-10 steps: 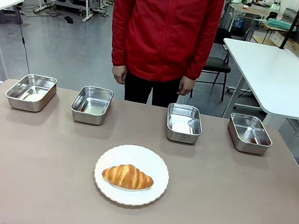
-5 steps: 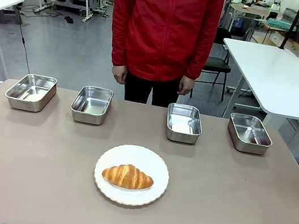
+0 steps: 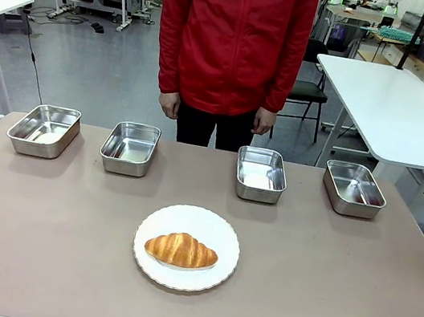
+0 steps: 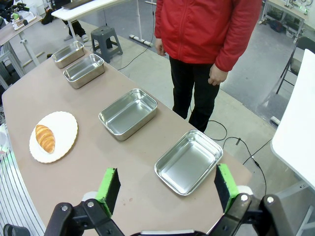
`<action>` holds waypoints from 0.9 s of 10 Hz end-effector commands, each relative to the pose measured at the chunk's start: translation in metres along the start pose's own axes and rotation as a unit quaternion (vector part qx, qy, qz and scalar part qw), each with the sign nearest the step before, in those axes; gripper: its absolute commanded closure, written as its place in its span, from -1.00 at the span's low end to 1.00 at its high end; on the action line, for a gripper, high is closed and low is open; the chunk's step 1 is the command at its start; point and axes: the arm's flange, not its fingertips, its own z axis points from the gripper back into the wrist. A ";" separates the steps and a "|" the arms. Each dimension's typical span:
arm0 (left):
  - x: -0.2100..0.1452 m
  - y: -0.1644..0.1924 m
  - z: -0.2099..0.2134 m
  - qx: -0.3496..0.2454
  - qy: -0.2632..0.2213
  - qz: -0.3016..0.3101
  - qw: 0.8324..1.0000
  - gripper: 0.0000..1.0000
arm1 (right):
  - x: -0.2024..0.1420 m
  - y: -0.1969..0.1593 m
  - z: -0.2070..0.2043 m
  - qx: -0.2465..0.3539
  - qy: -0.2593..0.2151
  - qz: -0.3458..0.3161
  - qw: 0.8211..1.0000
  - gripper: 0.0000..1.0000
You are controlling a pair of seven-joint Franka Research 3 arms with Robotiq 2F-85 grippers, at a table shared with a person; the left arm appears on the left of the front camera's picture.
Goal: Place the bread in the container.
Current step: Place the Butter Roll into the Airtight Container indicated by the human.
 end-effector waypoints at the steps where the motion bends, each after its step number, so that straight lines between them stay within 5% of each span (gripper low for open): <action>1: 0.000 -0.001 0.001 0.001 -0.001 0.000 1.000 -1.00 | 0.001 0.000 -0.001 0.002 -0.006 0.001 1.000 -1.00; 9: 0.000 -0.001 0.001 0.001 -0.001 0.000 1.000 -1.00 | 0.001 0.000 -0.001 0.002 -0.006 0.001 1.000 -1.00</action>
